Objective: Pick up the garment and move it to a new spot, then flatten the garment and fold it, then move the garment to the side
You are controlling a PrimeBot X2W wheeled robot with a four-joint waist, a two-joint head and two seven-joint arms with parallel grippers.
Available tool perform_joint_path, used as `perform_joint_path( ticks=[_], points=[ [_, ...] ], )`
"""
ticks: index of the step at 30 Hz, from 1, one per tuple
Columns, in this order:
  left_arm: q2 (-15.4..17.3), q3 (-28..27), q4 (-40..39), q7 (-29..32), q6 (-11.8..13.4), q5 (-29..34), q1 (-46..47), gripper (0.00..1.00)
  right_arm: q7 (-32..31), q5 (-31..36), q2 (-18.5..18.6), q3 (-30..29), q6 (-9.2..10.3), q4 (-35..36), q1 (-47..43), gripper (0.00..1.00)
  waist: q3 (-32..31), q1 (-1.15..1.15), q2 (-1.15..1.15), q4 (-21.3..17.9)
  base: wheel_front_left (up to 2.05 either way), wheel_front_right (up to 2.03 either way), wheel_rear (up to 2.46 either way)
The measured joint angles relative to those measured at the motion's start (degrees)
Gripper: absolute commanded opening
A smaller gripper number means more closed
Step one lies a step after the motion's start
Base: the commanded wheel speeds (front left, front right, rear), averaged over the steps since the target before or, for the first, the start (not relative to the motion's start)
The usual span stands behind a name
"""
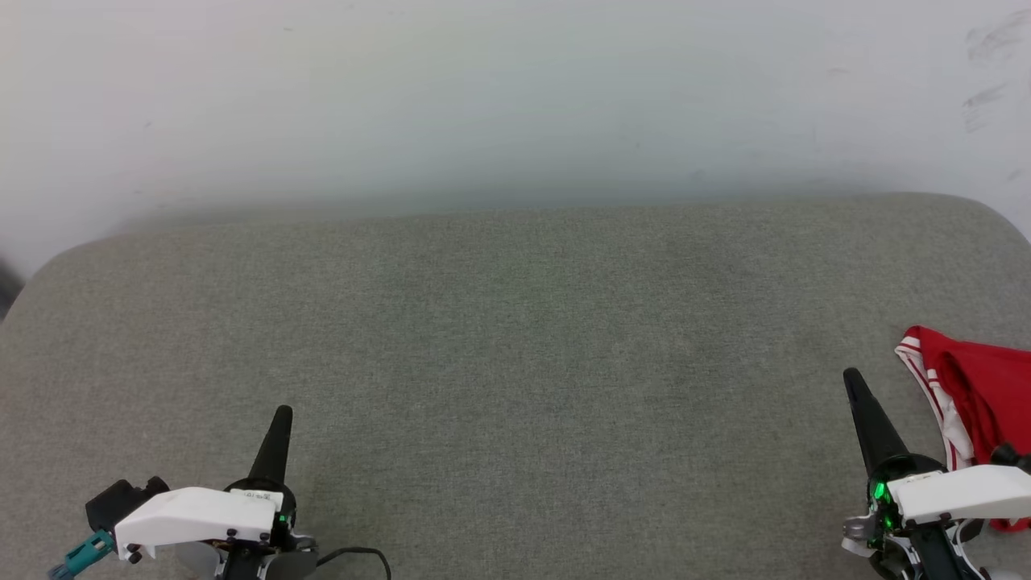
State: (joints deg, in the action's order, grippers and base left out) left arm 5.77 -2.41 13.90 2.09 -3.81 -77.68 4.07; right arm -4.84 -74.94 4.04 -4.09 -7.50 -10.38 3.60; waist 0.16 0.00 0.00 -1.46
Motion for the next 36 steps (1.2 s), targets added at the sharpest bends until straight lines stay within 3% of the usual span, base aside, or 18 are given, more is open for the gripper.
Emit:
perform_joint_path(
  ticks=[36],
  points=[
    [-2.6,-3.7,0.1,3.9,-3.3,-13.0,1.8,0.0,-1.0,-15.9,-0.6,-1.7,0.0,-3.2,2.1,0.0,0.0,0.0,0.0,1.3,0.0,0.0,0.0]
  ],
)
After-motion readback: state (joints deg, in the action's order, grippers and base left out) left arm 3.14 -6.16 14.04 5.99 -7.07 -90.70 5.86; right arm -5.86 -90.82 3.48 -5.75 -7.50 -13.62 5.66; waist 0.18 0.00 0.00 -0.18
